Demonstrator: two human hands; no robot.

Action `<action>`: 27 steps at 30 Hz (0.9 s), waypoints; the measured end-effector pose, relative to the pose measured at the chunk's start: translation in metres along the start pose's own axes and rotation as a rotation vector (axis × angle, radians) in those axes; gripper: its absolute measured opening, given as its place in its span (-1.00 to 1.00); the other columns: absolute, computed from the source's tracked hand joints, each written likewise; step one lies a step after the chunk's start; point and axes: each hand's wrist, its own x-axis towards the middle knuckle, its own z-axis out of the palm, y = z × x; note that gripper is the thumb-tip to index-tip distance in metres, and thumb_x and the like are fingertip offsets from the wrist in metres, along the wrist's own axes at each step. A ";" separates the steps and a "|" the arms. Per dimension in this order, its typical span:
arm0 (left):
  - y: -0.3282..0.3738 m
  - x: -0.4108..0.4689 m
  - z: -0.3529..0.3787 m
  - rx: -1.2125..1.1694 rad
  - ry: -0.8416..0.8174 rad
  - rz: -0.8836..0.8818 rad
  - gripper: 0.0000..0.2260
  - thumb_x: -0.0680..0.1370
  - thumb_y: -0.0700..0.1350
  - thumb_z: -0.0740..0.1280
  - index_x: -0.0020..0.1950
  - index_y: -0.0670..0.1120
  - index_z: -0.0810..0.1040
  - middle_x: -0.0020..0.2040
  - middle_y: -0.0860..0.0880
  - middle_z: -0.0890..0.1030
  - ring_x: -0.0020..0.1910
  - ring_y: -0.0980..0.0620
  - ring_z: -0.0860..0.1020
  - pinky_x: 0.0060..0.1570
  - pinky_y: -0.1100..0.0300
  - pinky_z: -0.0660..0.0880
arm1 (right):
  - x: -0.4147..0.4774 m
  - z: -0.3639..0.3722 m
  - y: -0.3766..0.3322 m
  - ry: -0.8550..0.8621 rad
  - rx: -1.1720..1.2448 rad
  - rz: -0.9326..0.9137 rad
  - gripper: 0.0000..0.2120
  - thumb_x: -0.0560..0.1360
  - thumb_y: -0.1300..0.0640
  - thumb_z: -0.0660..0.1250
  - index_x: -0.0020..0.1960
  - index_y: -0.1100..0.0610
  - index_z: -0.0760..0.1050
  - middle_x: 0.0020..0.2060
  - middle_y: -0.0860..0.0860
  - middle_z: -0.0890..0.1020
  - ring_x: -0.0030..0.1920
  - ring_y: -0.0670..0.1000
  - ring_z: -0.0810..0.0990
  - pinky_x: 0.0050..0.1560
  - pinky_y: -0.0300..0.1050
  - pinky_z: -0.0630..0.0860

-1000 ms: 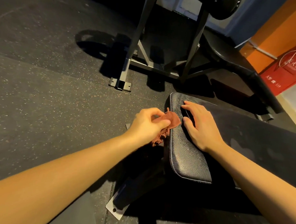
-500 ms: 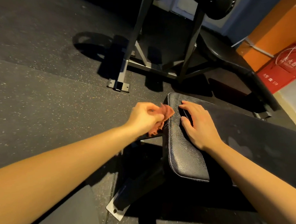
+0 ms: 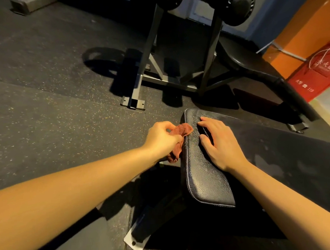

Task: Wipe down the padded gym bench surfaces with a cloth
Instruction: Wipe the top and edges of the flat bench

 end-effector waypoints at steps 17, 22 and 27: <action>0.004 -0.100 -0.031 -0.068 -0.418 -0.194 -0.89 0.46 -0.30 0.52 -0.08 -0.11 0.71 -0.18 -0.15 0.69 -0.20 -0.05 0.63 -0.10 0.10 0.57 | 0.001 -0.015 -0.012 -0.102 -0.058 0.026 -0.61 0.65 0.05 0.22 0.45 0.10 0.43 0.50 0.03 0.42 0.51 0.06 0.32 0.45 0.06 0.26; 0.067 -0.049 -0.073 -0.199 -0.247 -0.147 -0.76 0.54 -0.43 0.29 0.10 -0.23 0.66 -0.19 -0.11 0.71 -0.24 0.02 0.69 -0.26 0.12 0.62 | 0.022 -0.052 -0.020 -0.036 0.117 0.013 -0.65 0.61 0.08 0.33 0.38 0.05 0.48 0.37 -0.05 0.52 0.37 0.02 0.48 0.33 -0.06 0.40; 0.163 -0.006 -0.089 -0.269 -0.102 -0.001 -0.65 0.56 -0.45 0.25 0.26 -0.16 0.59 0.06 -0.20 0.71 -0.04 -0.05 0.72 -0.13 0.10 0.65 | 0.060 -0.129 -0.054 0.215 0.440 -0.174 -0.61 0.57 0.08 0.40 0.39 0.00 0.49 0.37 -0.21 0.50 0.41 -0.19 0.43 0.40 -0.20 0.40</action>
